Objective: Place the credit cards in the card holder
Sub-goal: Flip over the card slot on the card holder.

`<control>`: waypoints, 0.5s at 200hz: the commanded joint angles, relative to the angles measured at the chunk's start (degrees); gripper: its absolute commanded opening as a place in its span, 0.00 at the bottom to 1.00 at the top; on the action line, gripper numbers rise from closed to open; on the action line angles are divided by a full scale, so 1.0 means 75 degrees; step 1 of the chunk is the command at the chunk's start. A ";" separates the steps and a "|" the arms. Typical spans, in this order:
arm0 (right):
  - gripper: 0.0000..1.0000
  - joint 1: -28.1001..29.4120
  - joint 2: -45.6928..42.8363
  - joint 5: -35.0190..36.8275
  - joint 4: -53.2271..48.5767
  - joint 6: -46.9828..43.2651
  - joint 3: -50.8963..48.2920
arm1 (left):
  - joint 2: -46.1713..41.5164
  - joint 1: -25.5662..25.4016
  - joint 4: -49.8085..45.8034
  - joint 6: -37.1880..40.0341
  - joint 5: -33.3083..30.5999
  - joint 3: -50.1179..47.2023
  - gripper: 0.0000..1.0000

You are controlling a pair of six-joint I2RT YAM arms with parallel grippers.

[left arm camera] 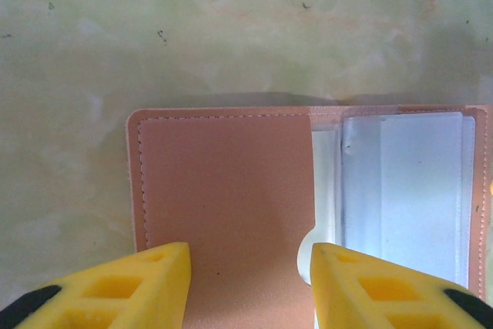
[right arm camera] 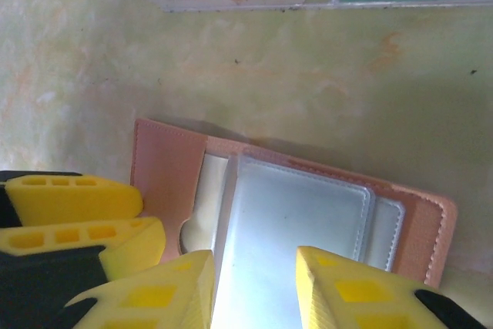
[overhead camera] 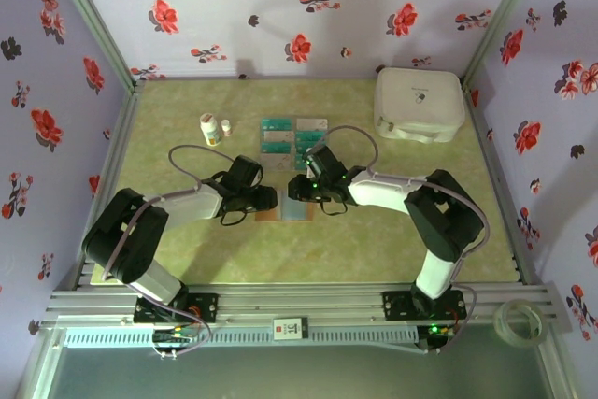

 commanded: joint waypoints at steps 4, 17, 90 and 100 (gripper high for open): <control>0.33 -0.0062 0.0212 0.0033 0.0200 -0.0105 -0.0073 | -0.0107 -0.0053 0.0049 0.0121 0.0030 -0.0165 0.46; 0.32 -0.0112 0.0240 0.0038 0.0217 -0.0105 -0.0115 | -0.0104 -0.0053 0.0074 0.0127 0.0030 -0.0163 0.46; 0.32 -0.0238 0.0421 -0.0124 0.0351 -0.0135 -0.0236 | -0.0118 -0.0053 0.0132 0.0204 0.0050 -0.0192 0.47; 0.32 -0.0238 0.0445 -0.0167 0.0410 -0.0100 -0.0249 | -0.0129 -0.0053 0.0161 0.0225 0.0050 -0.0199 0.47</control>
